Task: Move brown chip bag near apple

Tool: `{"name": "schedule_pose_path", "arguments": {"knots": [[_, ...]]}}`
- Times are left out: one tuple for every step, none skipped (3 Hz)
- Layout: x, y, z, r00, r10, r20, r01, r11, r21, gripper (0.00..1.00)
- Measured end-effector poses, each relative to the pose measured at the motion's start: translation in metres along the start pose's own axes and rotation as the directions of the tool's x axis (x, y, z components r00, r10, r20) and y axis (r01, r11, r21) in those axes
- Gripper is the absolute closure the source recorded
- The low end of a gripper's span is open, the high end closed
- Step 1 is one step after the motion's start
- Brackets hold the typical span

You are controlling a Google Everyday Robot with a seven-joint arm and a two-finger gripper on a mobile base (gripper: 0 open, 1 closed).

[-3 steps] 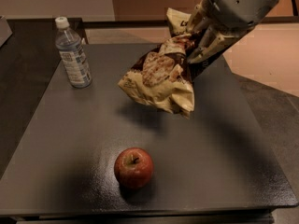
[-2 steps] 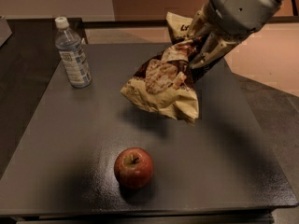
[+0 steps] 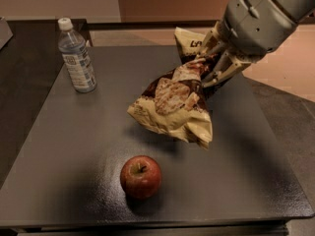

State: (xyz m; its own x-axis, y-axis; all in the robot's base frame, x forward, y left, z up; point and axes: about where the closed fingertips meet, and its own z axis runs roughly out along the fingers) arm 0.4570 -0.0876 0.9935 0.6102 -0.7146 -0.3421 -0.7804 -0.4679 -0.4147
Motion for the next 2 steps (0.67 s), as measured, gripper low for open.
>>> {"name": "schedule_pose_path", "arguments": {"knots": [[0.0035,0.0079,0.0097,1.0,0.017,0.022,-0.017,0.9998,0.0,1.0],[0.012,0.0112,0.015,0.998,0.046,0.034,-0.047,0.9988,0.013,1.0]]}}
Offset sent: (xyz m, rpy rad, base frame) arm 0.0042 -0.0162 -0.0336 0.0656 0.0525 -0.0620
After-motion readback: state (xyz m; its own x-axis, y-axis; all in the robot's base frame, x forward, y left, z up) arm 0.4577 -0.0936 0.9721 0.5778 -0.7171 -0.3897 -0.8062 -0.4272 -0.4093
